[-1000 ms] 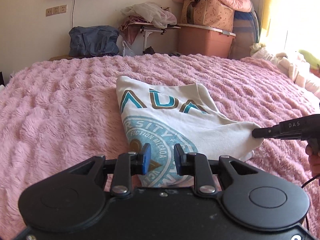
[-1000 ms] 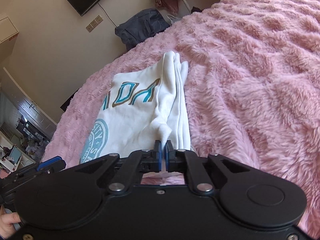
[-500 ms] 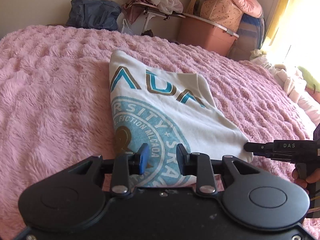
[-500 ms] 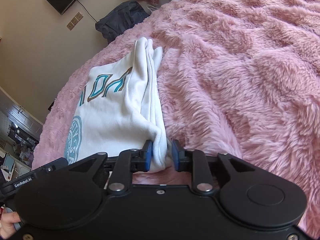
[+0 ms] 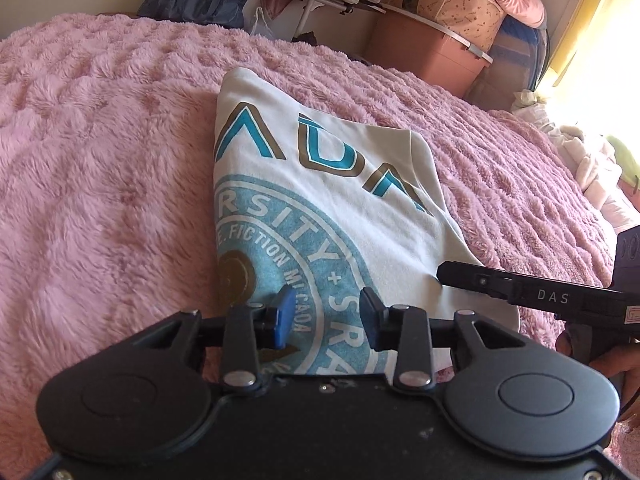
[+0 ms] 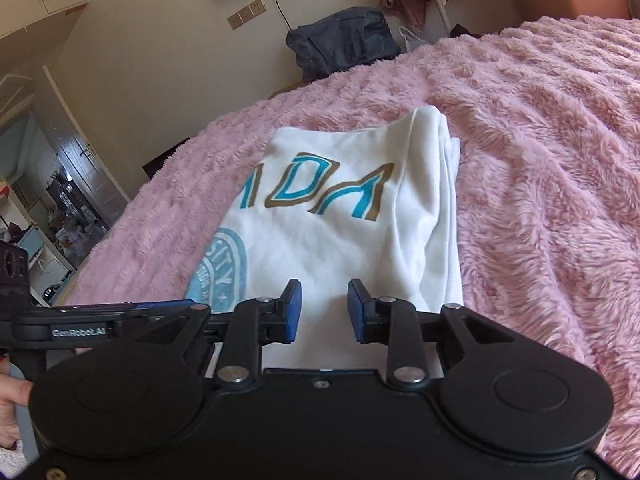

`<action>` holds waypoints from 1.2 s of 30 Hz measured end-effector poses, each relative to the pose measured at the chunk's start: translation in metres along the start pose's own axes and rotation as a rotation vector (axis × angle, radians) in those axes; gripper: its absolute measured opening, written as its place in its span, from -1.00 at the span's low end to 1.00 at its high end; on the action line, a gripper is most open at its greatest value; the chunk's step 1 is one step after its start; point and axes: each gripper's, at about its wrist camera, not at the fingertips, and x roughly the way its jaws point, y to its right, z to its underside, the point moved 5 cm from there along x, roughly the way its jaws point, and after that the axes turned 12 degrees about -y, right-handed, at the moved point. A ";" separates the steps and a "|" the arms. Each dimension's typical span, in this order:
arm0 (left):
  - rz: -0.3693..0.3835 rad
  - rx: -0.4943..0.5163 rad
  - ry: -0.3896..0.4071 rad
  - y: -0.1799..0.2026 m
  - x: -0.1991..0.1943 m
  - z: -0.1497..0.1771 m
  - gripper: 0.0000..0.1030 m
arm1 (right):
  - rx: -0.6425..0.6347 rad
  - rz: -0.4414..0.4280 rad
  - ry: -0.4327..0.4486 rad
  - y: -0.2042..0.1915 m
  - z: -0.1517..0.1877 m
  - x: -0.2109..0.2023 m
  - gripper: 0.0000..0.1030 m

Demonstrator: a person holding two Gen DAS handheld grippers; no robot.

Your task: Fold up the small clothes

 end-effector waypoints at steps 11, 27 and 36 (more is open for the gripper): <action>0.063 0.007 0.057 -0.010 -0.019 -0.015 -0.20 | 0.053 -0.062 0.032 0.012 -0.005 -0.016 -0.25; 0.539 -0.441 0.006 -0.144 0.016 -0.039 -0.09 | 0.331 -0.286 0.051 0.102 -0.027 -0.024 0.22; 0.606 -0.463 -0.059 -0.146 0.051 -0.044 -0.07 | 0.330 -0.330 -0.057 0.103 -0.031 0.019 0.37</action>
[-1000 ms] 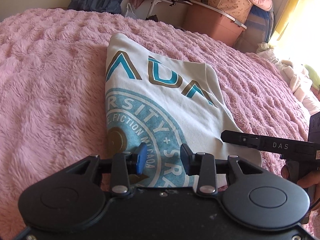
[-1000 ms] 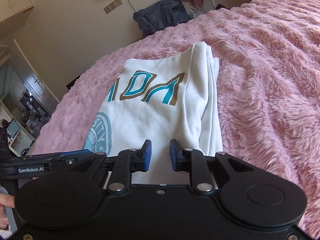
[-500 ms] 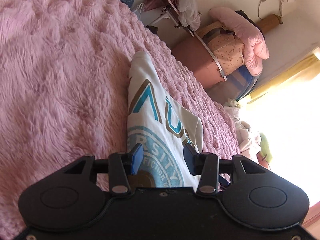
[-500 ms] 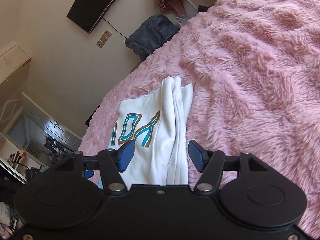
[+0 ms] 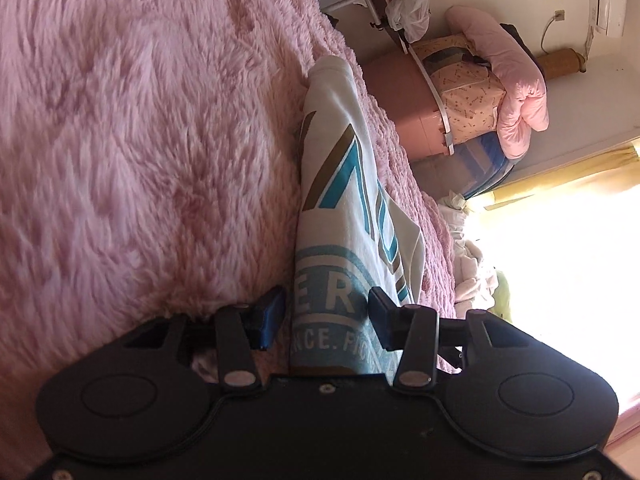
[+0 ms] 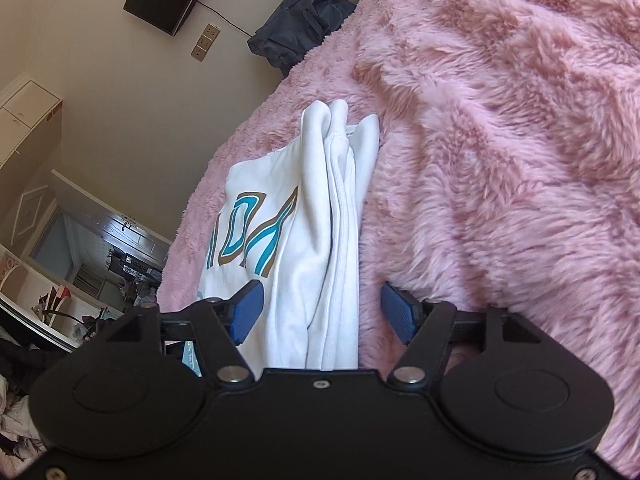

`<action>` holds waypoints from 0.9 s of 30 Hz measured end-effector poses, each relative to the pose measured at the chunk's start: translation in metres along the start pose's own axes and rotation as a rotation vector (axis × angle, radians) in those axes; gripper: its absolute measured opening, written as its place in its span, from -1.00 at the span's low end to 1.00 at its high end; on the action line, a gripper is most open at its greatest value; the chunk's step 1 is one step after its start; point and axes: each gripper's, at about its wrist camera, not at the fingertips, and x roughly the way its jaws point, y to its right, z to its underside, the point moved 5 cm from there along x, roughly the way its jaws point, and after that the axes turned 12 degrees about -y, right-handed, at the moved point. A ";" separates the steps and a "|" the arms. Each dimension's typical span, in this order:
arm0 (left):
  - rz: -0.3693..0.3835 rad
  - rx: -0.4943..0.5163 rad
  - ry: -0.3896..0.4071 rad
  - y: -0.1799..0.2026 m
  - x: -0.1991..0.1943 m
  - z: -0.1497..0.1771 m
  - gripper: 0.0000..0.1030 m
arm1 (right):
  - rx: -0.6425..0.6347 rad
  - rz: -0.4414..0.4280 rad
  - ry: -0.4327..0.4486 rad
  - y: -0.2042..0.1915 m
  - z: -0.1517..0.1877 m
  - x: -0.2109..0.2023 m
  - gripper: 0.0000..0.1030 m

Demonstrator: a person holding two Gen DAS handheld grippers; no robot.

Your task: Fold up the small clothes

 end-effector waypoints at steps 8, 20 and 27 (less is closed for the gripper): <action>0.031 -0.008 -0.052 0.003 0.026 -0.016 -0.07 | -0.003 -0.087 -0.030 -0.009 -0.015 0.027 0.47; 0.020 0.004 -0.045 0.010 0.039 -0.018 -0.40 | -0.052 0.028 -0.048 -0.024 -0.019 0.049 -0.05; 0.020 0.053 -0.051 0.041 0.026 -0.023 -0.46 | -0.039 0.082 -0.020 -0.048 -0.026 0.038 -0.36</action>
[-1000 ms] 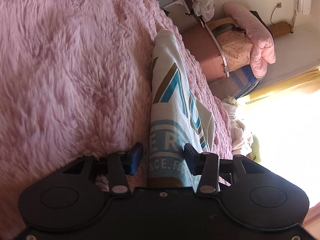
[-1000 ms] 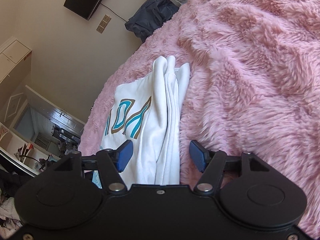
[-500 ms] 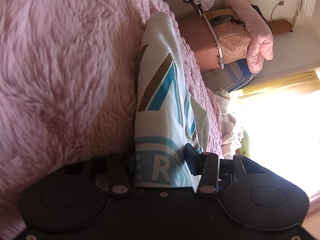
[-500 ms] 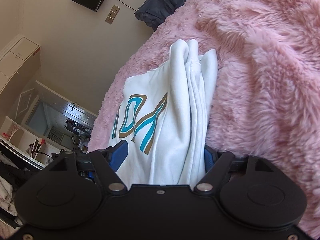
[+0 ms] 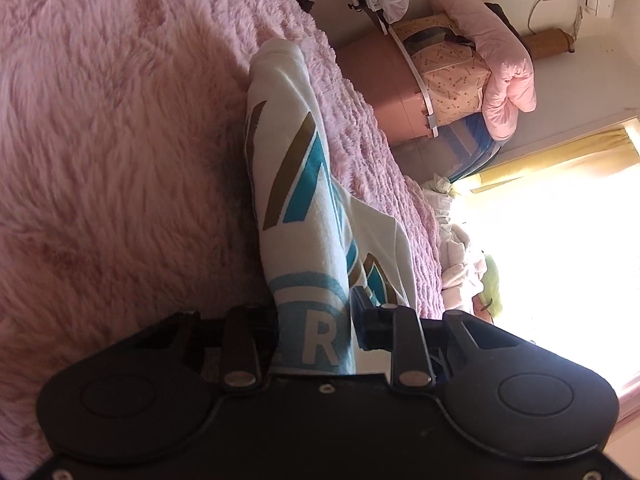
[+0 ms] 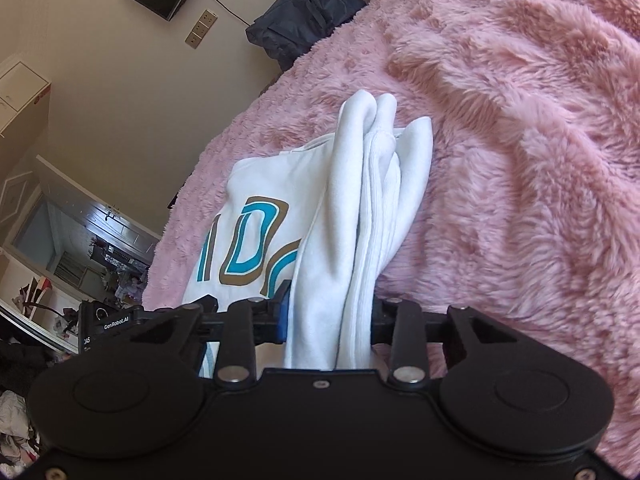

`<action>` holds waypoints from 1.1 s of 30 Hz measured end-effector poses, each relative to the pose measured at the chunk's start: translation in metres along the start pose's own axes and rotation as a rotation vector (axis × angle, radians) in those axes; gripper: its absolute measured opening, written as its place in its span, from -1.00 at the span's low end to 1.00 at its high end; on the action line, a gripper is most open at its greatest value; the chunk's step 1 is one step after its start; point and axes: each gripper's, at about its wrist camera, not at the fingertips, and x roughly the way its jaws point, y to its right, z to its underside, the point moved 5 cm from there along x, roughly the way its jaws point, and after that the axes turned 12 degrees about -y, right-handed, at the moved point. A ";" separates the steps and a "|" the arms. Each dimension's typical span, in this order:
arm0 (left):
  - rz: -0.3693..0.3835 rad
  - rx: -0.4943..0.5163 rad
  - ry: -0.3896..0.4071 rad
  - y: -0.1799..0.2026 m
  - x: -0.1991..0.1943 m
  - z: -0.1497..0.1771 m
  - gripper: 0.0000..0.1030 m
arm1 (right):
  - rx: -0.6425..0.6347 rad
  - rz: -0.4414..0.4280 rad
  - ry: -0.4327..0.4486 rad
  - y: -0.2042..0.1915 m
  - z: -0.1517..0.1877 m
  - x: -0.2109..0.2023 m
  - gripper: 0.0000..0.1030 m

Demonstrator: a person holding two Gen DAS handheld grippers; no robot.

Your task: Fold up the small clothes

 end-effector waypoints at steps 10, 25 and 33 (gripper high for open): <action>-0.041 0.136 0.068 0.065 -0.078 0.001 -0.47 | -0.122 0.004 0.023 -0.095 -0.011 -0.016 -0.40; -0.094 0.119 0.169 0.049 -0.214 0.058 -0.47 | -0.214 -0.096 -0.010 -0.202 0.041 0.019 -0.42; -0.103 0.030 0.136 -0.020 -0.212 0.079 -0.47 | -0.159 -0.058 -0.070 -0.184 0.072 0.062 -0.44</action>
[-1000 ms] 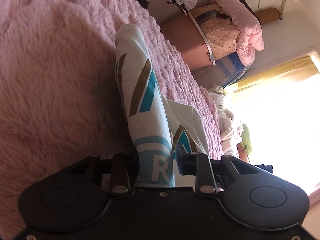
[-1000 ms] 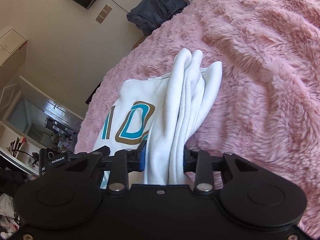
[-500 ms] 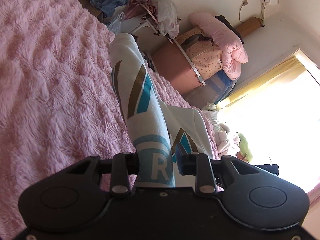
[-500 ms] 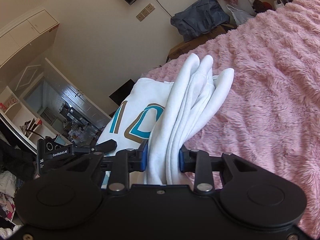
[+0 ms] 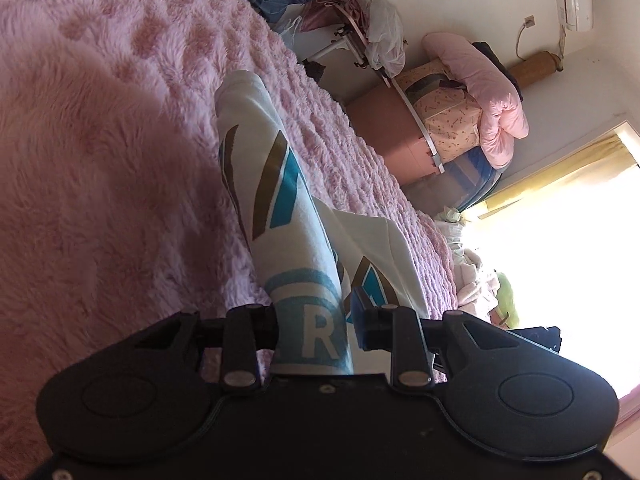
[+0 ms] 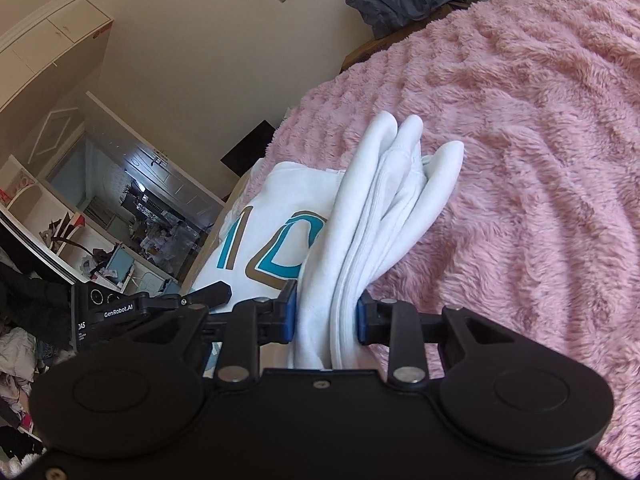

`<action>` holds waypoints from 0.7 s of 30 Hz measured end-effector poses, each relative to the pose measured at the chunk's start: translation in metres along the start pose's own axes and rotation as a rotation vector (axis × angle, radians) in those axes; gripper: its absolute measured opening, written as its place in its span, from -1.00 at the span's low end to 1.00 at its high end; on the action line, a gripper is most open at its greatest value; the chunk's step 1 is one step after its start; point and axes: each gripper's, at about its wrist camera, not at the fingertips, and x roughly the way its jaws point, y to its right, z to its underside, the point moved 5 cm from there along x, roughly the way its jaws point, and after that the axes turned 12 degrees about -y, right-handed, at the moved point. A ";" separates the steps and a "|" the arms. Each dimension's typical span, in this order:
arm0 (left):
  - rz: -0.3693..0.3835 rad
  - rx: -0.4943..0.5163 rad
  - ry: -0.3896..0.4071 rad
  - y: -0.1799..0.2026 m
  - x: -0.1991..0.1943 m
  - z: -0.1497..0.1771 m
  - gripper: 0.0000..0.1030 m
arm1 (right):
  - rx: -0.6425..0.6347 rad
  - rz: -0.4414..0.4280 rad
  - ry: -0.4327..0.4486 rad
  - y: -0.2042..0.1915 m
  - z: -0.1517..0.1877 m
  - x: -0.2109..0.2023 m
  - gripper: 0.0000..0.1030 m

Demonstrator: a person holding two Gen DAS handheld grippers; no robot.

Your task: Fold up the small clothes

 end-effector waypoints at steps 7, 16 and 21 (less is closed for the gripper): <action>-0.016 -0.112 -0.018 -0.063 0.008 0.019 -0.43 | 0.072 0.037 -0.054 0.043 0.028 0.027 -0.48; -0.085 -0.063 0.044 -0.079 -0.030 0.019 -0.37 | 0.121 0.003 -0.044 0.068 0.041 0.022 -0.07; -0.094 0.094 0.156 -0.036 -0.061 0.004 -0.29 | -0.088 0.142 0.150 0.035 0.020 -0.014 -0.07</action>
